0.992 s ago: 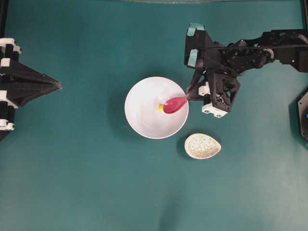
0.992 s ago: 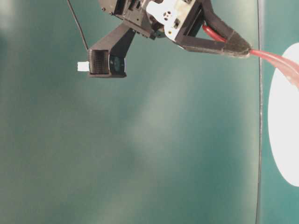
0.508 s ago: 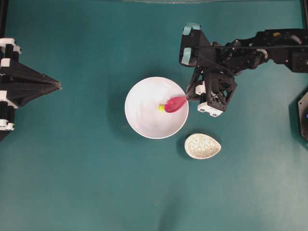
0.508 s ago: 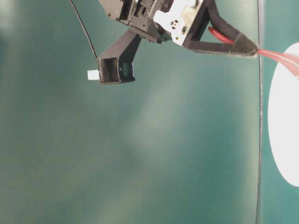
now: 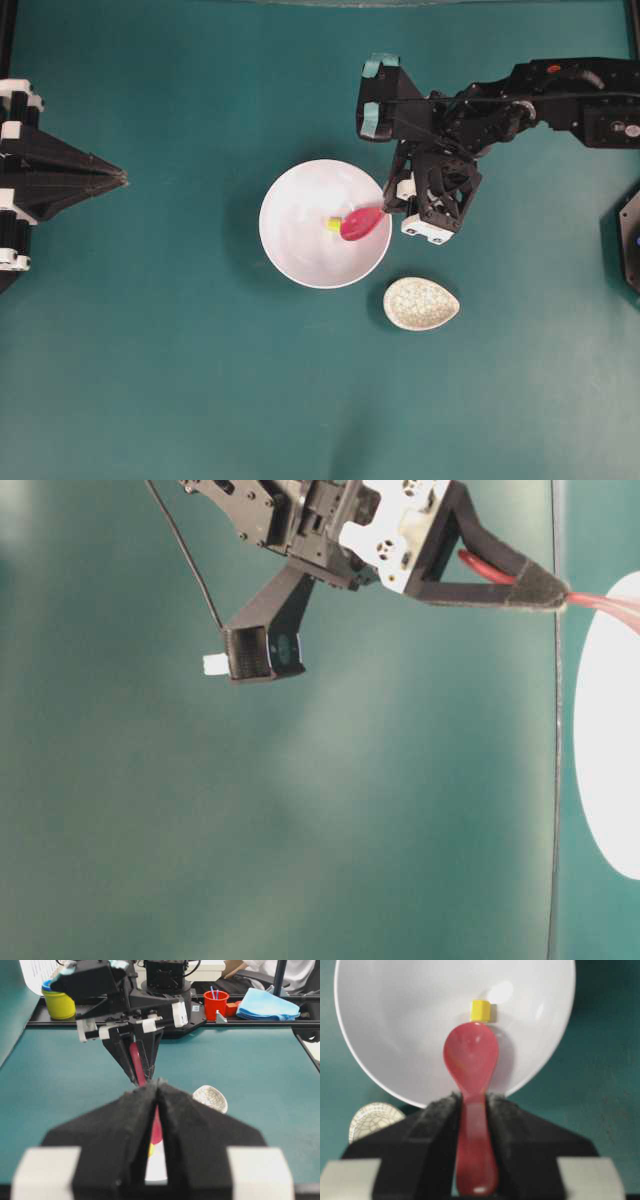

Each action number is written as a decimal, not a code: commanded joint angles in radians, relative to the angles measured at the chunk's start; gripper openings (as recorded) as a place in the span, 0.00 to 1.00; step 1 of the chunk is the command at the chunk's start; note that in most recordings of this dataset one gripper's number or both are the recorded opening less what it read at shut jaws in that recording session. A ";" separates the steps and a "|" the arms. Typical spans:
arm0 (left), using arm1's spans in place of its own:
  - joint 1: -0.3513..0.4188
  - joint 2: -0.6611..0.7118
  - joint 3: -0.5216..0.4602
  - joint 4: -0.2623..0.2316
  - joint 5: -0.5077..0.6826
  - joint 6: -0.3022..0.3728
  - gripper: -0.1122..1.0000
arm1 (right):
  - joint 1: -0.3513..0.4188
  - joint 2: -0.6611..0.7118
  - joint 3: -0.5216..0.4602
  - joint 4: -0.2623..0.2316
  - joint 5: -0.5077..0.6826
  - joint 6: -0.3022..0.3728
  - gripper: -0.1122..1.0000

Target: Scoop the yellow hexagonal prism block from the bowl with a spoon using the right arm.

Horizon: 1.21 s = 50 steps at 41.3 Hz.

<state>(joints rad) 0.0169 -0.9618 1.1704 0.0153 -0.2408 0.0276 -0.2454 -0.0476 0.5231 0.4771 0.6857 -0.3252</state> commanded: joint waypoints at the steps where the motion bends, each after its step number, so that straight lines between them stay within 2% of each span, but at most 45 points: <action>1: 0.002 0.005 -0.028 0.005 -0.008 0.012 0.17 | 0.005 -0.008 -0.029 0.000 -0.003 0.002 0.32; 50: 0.002 0.005 -0.028 0.005 -0.011 0.012 0.17 | 0.051 0.071 -0.058 0.003 -0.175 -0.009 0.32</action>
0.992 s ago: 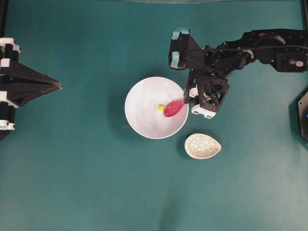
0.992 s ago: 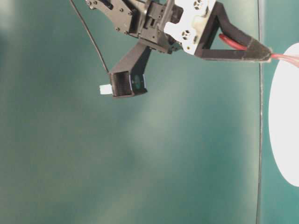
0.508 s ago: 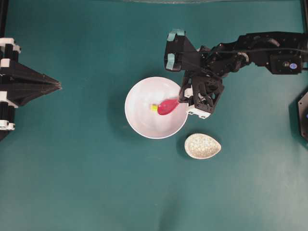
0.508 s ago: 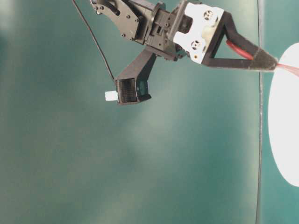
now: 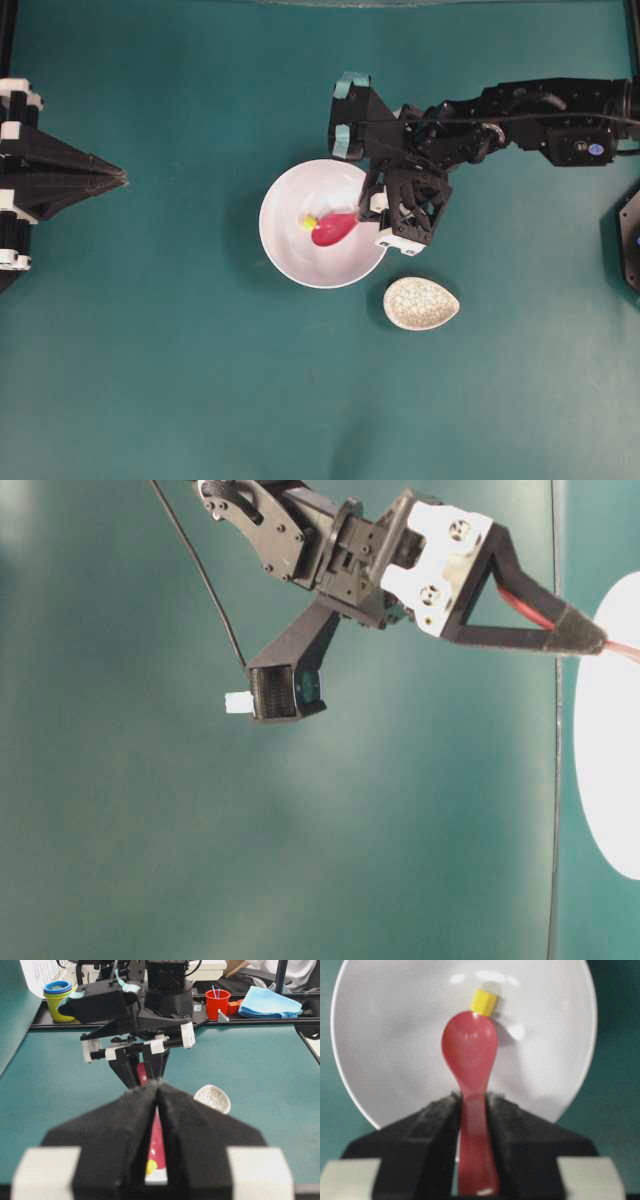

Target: Scoop the yellow hexagonal prism block from the bowl with a spoon using the right arm.

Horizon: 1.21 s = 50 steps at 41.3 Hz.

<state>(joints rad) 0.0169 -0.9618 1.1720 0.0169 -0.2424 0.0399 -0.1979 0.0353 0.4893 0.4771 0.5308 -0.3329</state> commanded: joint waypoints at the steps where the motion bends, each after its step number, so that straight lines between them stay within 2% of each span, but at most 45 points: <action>1: 0.002 0.005 -0.029 0.003 -0.009 0.002 0.17 | 0.003 -0.011 -0.023 0.003 -0.025 -0.002 0.32; 24: 0.002 0.005 -0.029 0.003 -0.008 0.000 0.17 | 0.003 0.018 -0.011 0.011 -0.123 0.003 0.31; 26: 0.002 0.006 -0.029 0.003 -0.008 0.002 0.17 | 0.005 0.018 -0.009 0.012 -0.130 0.003 0.28; 29: 0.002 0.005 -0.029 0.003 -0.008 0.002 0.17 | 0.005 0.018 -0.006 0.014 -0.147 0.003 0.19; 42: 0.002 0.005 -0.029 0.003 -0.008 0.002 0.17 | 0.009 0.018 -0.003 0.017 -0.156 0.002 0.19; 50: 0.002 0.005 -0.029 0.003 -0.008 0.000 0.17 | 0.008 0.005 -0.002 -0.006 -0.156 -0.006 0.19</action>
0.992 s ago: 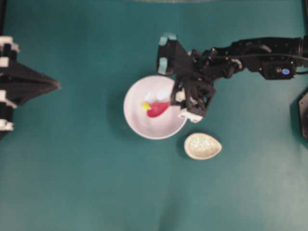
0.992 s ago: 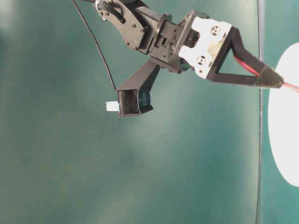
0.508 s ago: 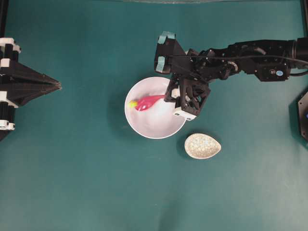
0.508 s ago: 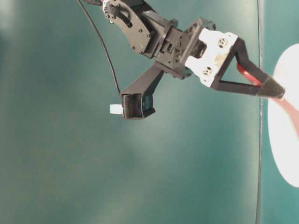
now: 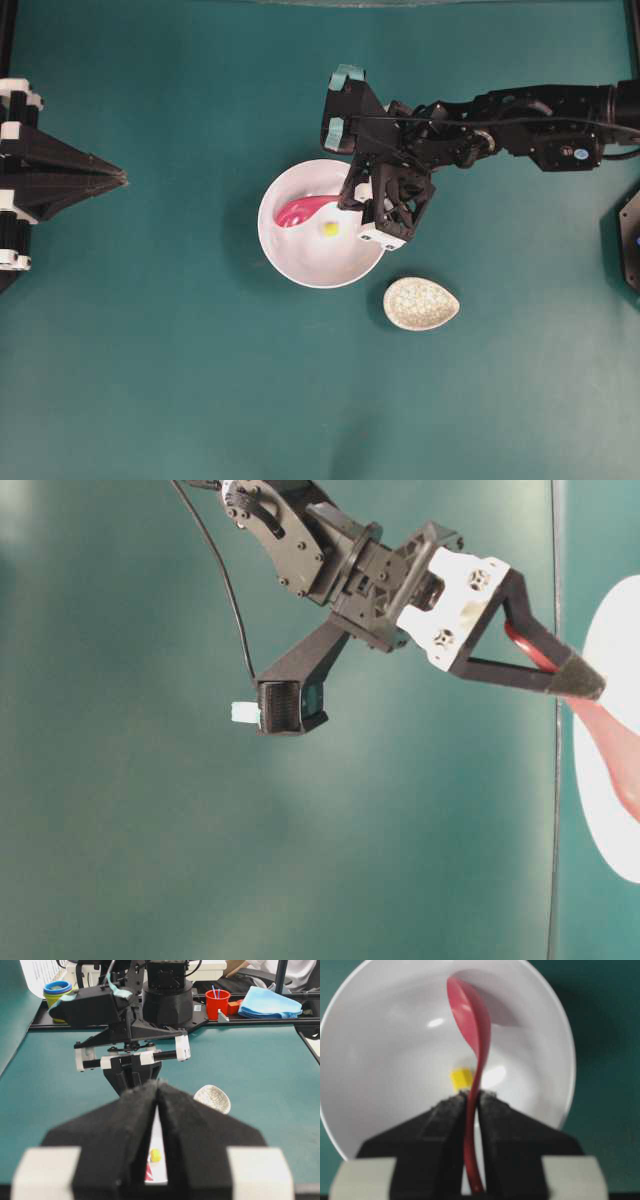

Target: Scoop the yellow hexagonal prism block from the bowl with a spoon using the right arm.

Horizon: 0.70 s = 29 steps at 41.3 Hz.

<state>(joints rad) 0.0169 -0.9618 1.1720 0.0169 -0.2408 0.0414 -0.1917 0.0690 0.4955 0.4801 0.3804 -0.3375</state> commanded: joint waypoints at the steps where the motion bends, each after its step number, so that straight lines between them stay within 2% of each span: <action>1: 0.002 0.005 -0.029 0.003 -0.009 0.000 0.17 | 0.002 -0.034 -0.009 -0.011 -0.006 -0.002 0.19; 17: 0.002 0.006 -0.029 0.003 -0.008 0.000 0.17 | -0.002 -0.155 0.002 -0.040 0.054 0.006 0.19; 29: 0.002 0.006 -0.029 0.003 -0.008 0.000 0.17 | -0.003 -0.314 0.060 -0.072 0.121 0.011 0.19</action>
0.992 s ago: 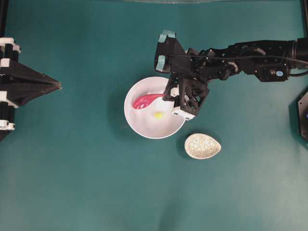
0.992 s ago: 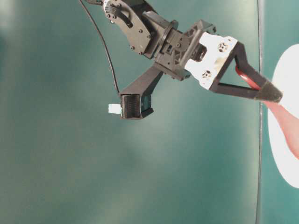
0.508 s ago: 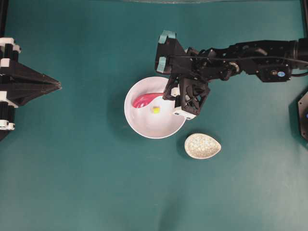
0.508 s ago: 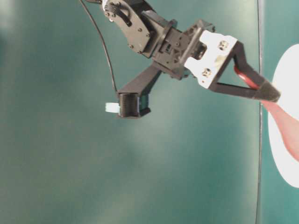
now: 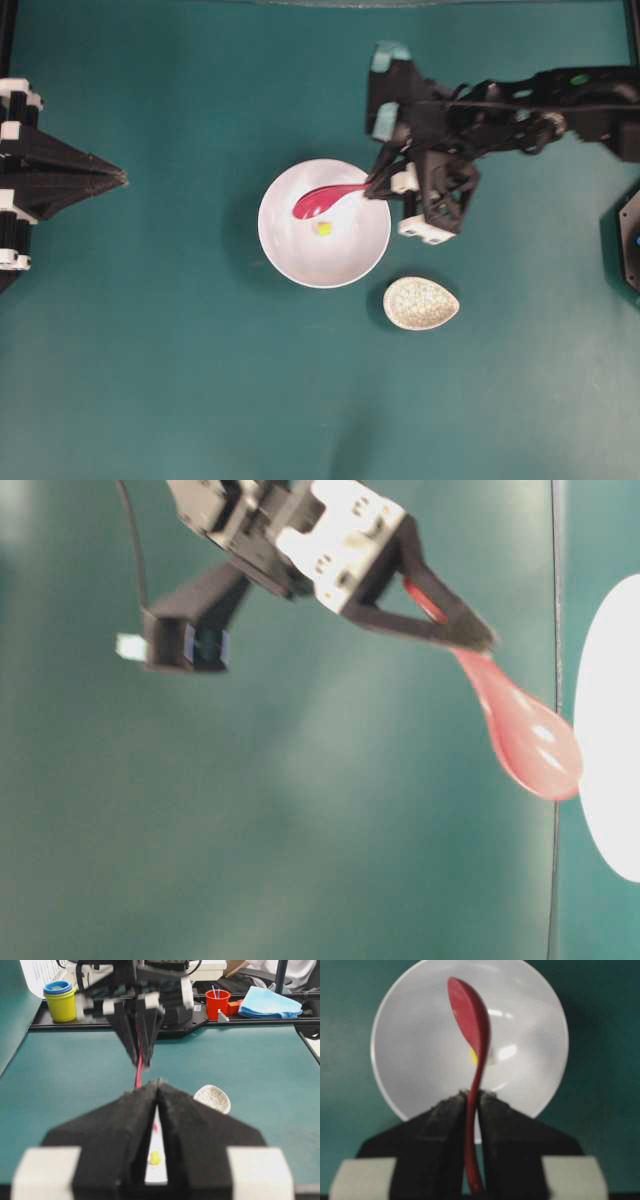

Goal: Scoop the yellow hexagonal prism block from the bowl with a spoon using the right arm.
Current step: 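Lift the spoon out and lower it back onto the spoon rest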

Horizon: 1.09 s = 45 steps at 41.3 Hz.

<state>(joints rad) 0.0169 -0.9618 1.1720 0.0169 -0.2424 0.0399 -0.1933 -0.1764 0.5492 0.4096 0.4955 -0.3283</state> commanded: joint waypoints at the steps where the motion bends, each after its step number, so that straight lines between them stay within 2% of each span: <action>1: 0.002 0.005 -0.029 0.003 -0.006 0.002 0.17 | -0.002 -0.081 0.012 -0.002 0.009 0.002 0.19; 16: 0.002 0.006 -0.029 0.003 -0.002 0.002 0.17 | -0.002 -0.362 0.184 0.003 0.041 0.018 0.19; 28: 0.002 0.006 -0.031 0.003 -0.002 0.002 0.17 | -0.002 -0.569 0.275 0.000 0.127 0.170 0.19; 38: 0.002 0.006 -0.029 0.003 -0.002 0.002 0.17 | 0.014 -0.554 0.364 0.003 0.112 0.259 0.19; 45: 0.002 0.006 -0.029 0.003 -0.002 0.002 0.17 | 0.091 -0.512 0.442 0.015 -0.011 0.288 0.19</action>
<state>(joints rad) 0.0169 -0.9618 1.1720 0.0169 -0.2393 0.0399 -0.1411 -0.6995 0.9787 0.4157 0.5461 -0.0460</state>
